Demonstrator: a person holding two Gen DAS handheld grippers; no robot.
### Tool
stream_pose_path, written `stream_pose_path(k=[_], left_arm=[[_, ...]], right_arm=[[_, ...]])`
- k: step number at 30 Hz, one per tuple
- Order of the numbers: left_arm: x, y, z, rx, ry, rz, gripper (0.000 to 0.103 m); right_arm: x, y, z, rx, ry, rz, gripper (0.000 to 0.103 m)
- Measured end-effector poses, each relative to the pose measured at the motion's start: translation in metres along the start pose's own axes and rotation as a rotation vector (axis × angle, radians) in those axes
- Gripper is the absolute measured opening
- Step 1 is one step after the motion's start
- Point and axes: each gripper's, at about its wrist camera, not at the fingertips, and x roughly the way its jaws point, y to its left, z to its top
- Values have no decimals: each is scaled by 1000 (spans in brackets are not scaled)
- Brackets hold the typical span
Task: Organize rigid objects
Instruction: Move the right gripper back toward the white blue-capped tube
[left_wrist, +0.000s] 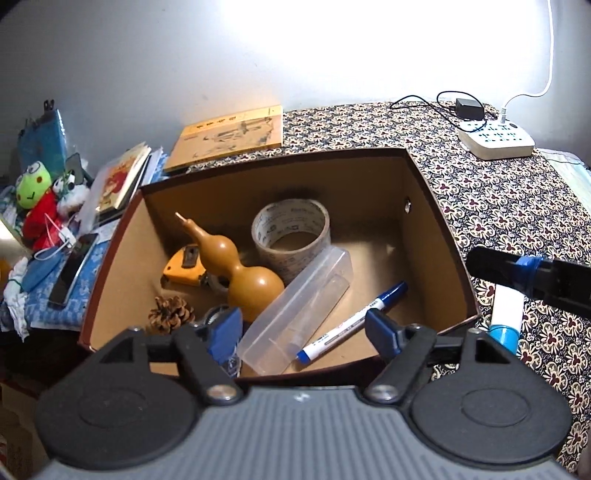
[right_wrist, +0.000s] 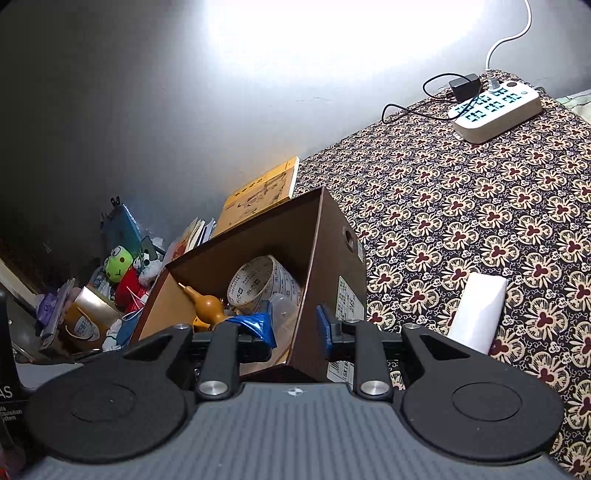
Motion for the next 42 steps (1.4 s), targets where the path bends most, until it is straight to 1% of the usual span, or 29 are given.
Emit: stream_pose_path(k=[4, 6, 8, 20, 31, 42], left_arm=[[-7, -10, -1, 6, -8, 20, 82], [-10, -14, -2, 8, -14, 22, 86], [-14, -19, -3, 11, -22, 24, 87], [-30, -60, 2, 30, -36, 6, 88], [-40, -103, 15, 53, -64, -10, 89], [-34, -146, 19, 110, -61, -48, 89]], right_arm=[[-5, -11, 0, 11, 14, 1, 9], [-7, -16, 0, 13, 20, -1, 9], [-9, -22, 0, 19, 27, -3, 9], [-22, -67, 4, 55, 65, -25, 9], [-42, -102, 12, 72, 54, -40, 9], [-53, -131, 17, 110, 52, -61, 9]])
